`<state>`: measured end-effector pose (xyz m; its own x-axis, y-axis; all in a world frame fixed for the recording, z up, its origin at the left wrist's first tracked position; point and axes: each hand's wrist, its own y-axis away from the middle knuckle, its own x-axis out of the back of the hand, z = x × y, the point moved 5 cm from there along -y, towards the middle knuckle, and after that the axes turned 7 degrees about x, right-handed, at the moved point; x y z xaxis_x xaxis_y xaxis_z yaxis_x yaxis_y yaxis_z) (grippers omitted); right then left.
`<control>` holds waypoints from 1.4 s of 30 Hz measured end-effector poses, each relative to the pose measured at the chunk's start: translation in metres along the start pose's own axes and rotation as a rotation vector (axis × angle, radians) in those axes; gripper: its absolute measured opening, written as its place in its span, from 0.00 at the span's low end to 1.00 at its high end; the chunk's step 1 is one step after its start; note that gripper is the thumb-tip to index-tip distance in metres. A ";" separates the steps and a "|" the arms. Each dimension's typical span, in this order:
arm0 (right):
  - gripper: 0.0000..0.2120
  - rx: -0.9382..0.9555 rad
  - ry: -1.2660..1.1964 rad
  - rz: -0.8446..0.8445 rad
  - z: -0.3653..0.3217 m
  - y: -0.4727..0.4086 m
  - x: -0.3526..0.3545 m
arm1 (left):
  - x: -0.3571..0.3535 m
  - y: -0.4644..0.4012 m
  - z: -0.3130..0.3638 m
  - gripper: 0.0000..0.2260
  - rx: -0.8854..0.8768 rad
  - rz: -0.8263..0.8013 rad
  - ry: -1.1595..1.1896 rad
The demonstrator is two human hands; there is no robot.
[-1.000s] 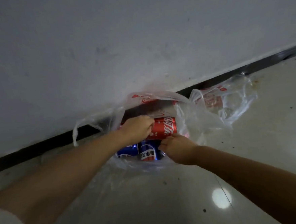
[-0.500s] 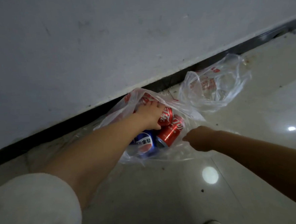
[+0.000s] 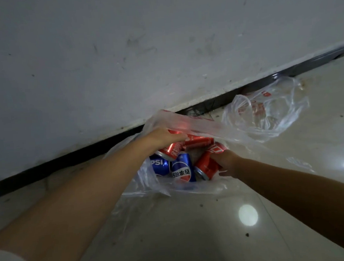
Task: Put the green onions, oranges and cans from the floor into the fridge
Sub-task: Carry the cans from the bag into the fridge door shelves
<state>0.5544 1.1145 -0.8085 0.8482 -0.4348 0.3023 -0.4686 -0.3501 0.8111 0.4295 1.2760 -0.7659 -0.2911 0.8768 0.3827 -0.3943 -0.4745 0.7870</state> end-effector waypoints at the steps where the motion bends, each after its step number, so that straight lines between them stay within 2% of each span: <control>1: 0.21 -0.006 0.009 0.027 -0.001 -0.005 -0.006 | -0.004 0.003 -0.001 0.24 0.001 -0.029 0.031; 3: 0.20 -0.029 0.022 0.059 -0.001 -0.011 -0.016 | -0.010 0.005 -0.001 0.26 -0.003 -0.069 0.073; 6: 0.26 -0.054 -0.055 0.084 0.000 -0.023 -0.026 | -0.017 0.003 0.000 0.26 0.030 -0.113 0.070; 9: 0.42 -0.062 -0.115 0.142 0.003 -0.040 -0.024 | -0.022 -0.001 0.004 0.26 0.044 -0.145 0.088; 10: 0.45 -0.055 -0.119 0.163 -0.002 -0.035 -0.022 | -0.022 -0.002 0.006 0.26 0.043 -0.121 0.114; 13: 0.42 0.020 -0.011 0.144 -0.014 -0.024 -0.023 | -0.022 -0.006 0.018 0.20 -0.026 -0.062 0.161; 17: 0.41 0.137 0.161 0.020 -0.017 -0.023 -0.023 | -0.022 -0.009 0.032 0.32 -0.163 -0.034 0.043; 19: 0.41 0.189 0.198 -0.023 -0.021 -0.020 -0.017 | -0.021 -0.009 0.029 0.31 -0.165 -0.021 0.039; 22: 0.36 0.247 0.172 0.020 -0.029 0.000 -0.001 | -0.018 0.003 0.021 0.32 -0.051 0.009 0.165; 26: 0.34 0.248 0.121 0.108 -0.044 0.055 0.023 | -0.021 0.049 0.012 0.40 0.135 0.119 0.301; 30: 0.35 0.213 0.099 0.092 -0.068 0.129 0.050 | -0.019 0.118 0.024 0.44 0.194 0.133 0.341; 36: 0.34 0.187 0.055 0.102 -0.104 0.251 0.092 | 0.005 0.241 0.064 0.46 0.197 0.166 0.357; 40: 0.33 0.184 0.002 0.112 -0.127 0.336 0.118 | 0.031 0.322 0.101 0.39 0.165 0.208 0.391; 42: 0.33 0.182 -0.042 0.098 -0.139 0.381 0.131 | 0.041 0.363 0.123 0.40 0.142 0.208 0.363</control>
<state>0.5212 1.0401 -0.3905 0.7871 -0.5072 0.3509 -0.5883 -0.4468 0.6740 0.3817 1.1498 -0.4048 -0.6492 0.6675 0.3646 -0.1790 -0.6000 0.7797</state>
